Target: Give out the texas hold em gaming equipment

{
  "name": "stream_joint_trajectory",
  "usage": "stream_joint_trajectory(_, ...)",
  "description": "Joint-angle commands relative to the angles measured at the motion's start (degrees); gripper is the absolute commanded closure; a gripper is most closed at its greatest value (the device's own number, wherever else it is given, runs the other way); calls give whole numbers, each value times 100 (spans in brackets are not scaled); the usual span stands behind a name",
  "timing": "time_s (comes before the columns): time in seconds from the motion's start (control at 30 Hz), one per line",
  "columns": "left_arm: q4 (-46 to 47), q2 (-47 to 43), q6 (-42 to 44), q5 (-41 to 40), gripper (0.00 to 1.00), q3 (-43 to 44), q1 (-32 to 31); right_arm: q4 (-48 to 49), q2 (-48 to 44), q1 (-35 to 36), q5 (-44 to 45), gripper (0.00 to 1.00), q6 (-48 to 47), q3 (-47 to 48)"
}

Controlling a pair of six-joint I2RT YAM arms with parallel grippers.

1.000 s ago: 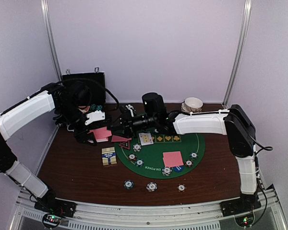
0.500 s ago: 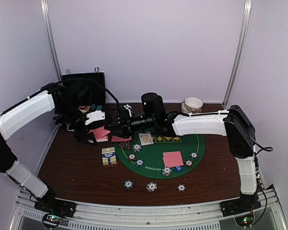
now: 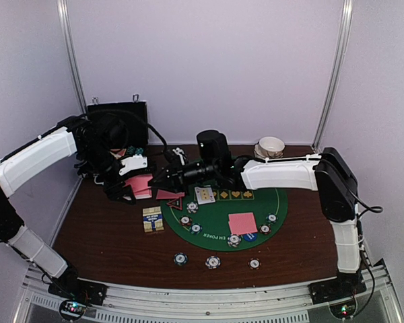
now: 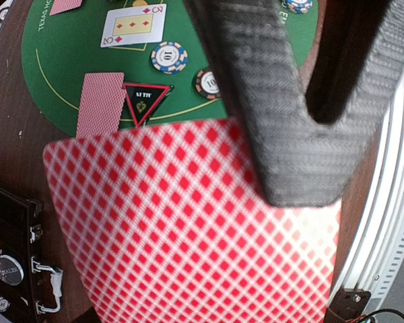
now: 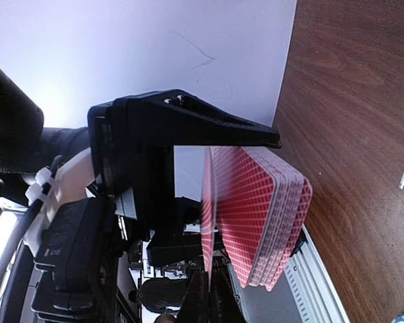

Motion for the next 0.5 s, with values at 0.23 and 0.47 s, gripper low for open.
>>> stream_joint_trajectory(0.23, 46, -83, -2, -109, 100, 124, 10, -2502, -981, -729, -150, 100, -2223, -252)
stream_joint_trajectory(0.47, 39, -55, -20, -136, 100, 89, 10, -6318, -1325, -1152, 1571, 100, -5949, 755)
